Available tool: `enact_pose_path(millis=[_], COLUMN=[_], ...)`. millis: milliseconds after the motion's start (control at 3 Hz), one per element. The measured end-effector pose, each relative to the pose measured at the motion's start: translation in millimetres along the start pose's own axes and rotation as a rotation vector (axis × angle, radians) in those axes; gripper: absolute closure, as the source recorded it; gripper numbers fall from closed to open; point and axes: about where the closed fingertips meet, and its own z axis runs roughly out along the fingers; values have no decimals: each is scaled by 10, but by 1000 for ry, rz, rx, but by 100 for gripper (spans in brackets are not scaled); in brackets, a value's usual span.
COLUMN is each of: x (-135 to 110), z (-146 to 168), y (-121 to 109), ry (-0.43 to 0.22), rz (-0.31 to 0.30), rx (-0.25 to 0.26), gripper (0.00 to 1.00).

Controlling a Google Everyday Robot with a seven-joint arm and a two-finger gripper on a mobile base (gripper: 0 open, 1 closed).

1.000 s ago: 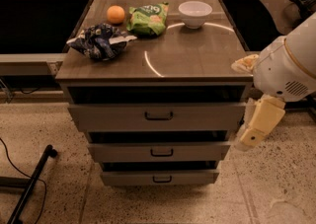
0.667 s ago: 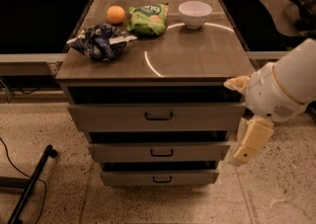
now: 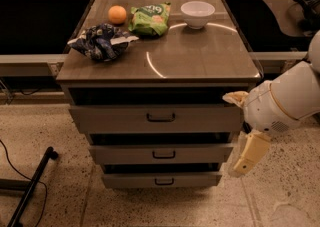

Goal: Open top drawer

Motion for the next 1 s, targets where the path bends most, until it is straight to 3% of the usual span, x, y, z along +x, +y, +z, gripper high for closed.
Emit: enact_pose_path(millis=[333, 1000], x=[83, 488], z=[85, 451], y=[-42, -356], ry=[19, 94], rz=[-17, -18], rx=[35, 67], gripper=[0, 0])
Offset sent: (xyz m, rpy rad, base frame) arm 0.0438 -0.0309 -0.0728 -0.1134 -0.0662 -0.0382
